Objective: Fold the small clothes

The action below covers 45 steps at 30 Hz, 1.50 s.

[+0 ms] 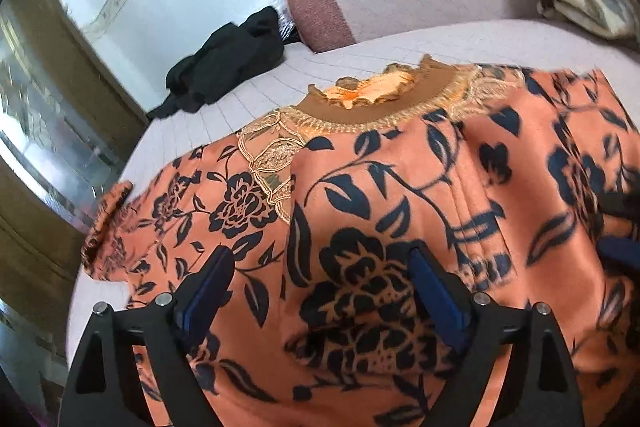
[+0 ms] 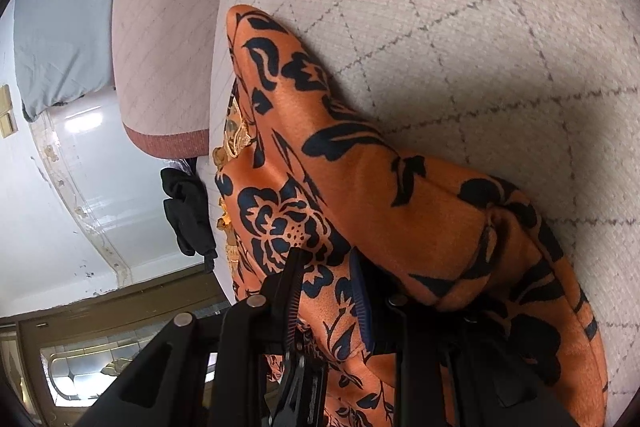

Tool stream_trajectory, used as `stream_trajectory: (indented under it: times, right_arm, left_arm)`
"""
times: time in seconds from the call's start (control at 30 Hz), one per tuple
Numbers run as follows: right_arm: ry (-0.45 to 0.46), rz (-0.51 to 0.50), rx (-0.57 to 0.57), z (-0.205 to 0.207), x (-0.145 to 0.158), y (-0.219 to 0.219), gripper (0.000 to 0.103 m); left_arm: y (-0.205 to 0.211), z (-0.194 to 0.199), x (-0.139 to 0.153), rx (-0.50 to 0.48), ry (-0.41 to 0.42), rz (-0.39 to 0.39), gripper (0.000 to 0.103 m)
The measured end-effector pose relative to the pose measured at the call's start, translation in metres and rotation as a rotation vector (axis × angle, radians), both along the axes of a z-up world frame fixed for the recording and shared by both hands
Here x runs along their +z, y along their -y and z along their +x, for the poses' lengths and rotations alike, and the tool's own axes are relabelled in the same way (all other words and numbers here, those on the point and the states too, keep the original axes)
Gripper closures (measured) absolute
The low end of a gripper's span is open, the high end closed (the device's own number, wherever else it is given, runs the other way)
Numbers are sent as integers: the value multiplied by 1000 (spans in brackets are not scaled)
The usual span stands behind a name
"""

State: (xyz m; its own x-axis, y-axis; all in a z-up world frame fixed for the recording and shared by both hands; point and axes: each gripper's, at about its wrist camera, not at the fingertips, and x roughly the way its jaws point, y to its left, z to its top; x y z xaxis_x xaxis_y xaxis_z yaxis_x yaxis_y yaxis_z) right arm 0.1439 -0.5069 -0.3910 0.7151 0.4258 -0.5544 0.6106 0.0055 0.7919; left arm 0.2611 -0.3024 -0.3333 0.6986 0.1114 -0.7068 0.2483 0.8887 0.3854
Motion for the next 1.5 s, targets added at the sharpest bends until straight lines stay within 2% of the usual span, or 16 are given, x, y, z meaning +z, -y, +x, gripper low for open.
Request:
stream_trajectory:
  times: [0.07,0.2,0.3,0.43,0.57,0.67,0.77,0.87,1.0,1.07,1.13,1.2,1.23,1.37,1.43,1.5]
  right_arm:
    - [0,2,2,1,0,0,76]
    - [0,-7,9,5,1,-1,76]
    - [0,-11,9,6,2,-2,76]
    - [1,-7,10,7,2,-2,76]
    - [2,-2,7,8,1,-3,76]
    - [8,-2,13,9,1,-3,76]
    - [10,-11,19,10,2,-4,76]
    - [11,-20,21,11,3,-5,76]
    - [13,-29,21,11,4,-6,76]
    - [9,-43,19,12,5,-9,76]
    - [-2,-77,23,15,8,-12,76]
    - [-9,-109,28,18,12,-16,76]
    - [-9,-117,25,19,13,-17,75]
    - [-2,-105,14,19,11,-17,75]
    - [3,-84,11,19,8,-15,75]
    - [4,-75,13,19,7,-13,75]
  left_arm:
    - [-1,5,2,6,-13,-30,21]
    - [15,4,-1,-80,-29,-4,76]
    - [21,1,-2,-102,-24,25,92]
    - [-3,8,11,-93,-38,-48,94]
    - [-43,18,34,-26,6,-79,95]
    - [-90,32,49,51,-39,-185,97]
    - [-145,45,56,208,-4,-198,98]
    - [-202,59,47,293,-111,-322,98]
    - [-244,54,38,394,-128,-300,98]
    - [-238,42,41,353,-123,-302,98]
    - [-206,25,48,251,-99,-260,85]
    - [-175,14,54,162,-74,-233,24]
    - [-151,3,58,109,-33,-215,15]
    - [-82,-25,61,-39,49,-130,11]
    - [-51,-35,52,-108,22,-100,11]
    - [-31,-39,42,-171,-51,-139,11]
